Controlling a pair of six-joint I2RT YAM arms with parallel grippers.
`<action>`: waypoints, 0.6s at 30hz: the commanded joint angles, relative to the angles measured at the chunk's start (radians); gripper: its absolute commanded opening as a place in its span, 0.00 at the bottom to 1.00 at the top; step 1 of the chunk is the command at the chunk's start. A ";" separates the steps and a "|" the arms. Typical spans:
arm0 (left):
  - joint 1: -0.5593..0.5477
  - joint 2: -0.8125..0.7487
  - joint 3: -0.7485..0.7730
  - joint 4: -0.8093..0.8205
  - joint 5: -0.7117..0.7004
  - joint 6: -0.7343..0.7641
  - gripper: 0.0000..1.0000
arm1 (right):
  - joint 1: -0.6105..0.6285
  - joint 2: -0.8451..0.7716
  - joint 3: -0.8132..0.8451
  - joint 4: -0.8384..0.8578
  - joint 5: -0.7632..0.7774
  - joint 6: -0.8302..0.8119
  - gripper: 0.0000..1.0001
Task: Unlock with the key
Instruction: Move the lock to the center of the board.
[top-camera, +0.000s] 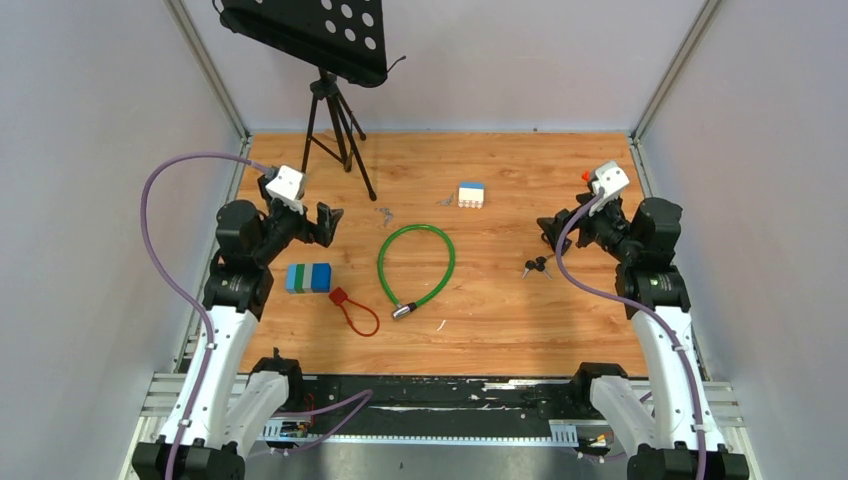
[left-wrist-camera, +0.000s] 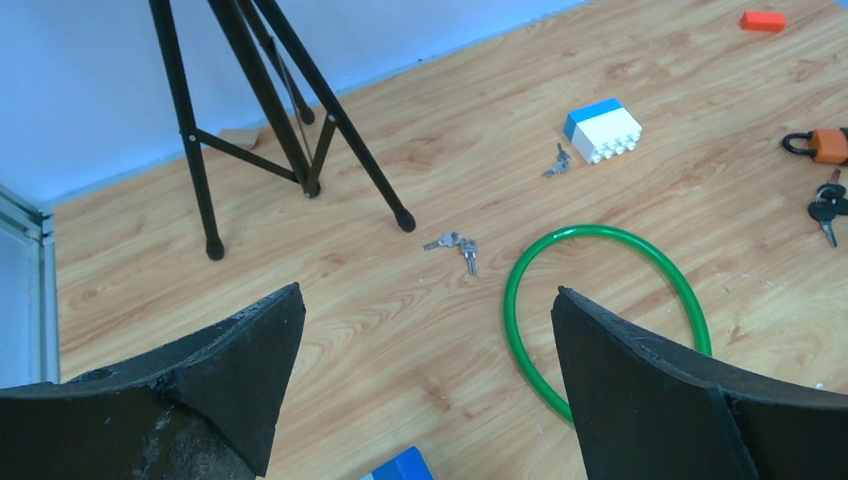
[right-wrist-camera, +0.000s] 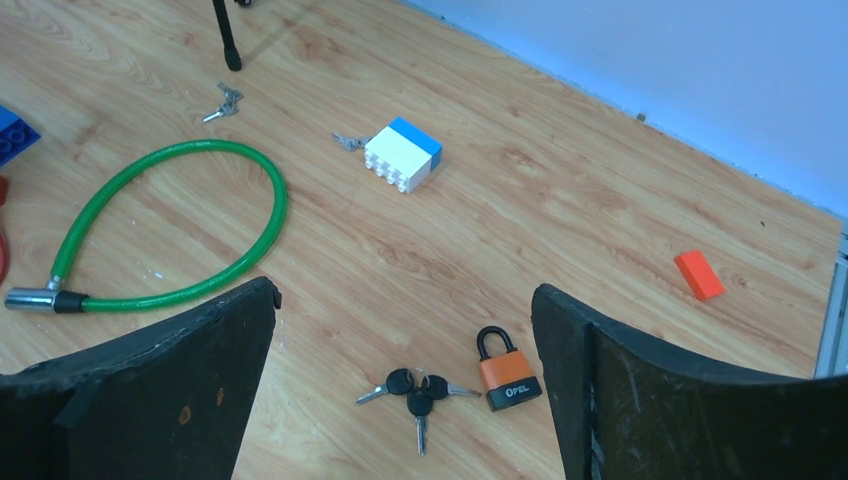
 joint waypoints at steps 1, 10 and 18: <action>0.006 0.058 0.079 -0.066 0.034 0.059 1.00 | -0.003 -0.018 -0.046 0.042 -0.032 -0.051 1.00; -0.011 0.118 0.100 -0.208 0.012 0.160 1.00 | 0.000 0.033 -0.051 0.057 0.009 -0.049 1.00; -0.055 0.082 0.046 -0.189 -0.027 0.228 1.00 | 0.077 0.142 0.115 -0.171 0.113 -0.084 1.00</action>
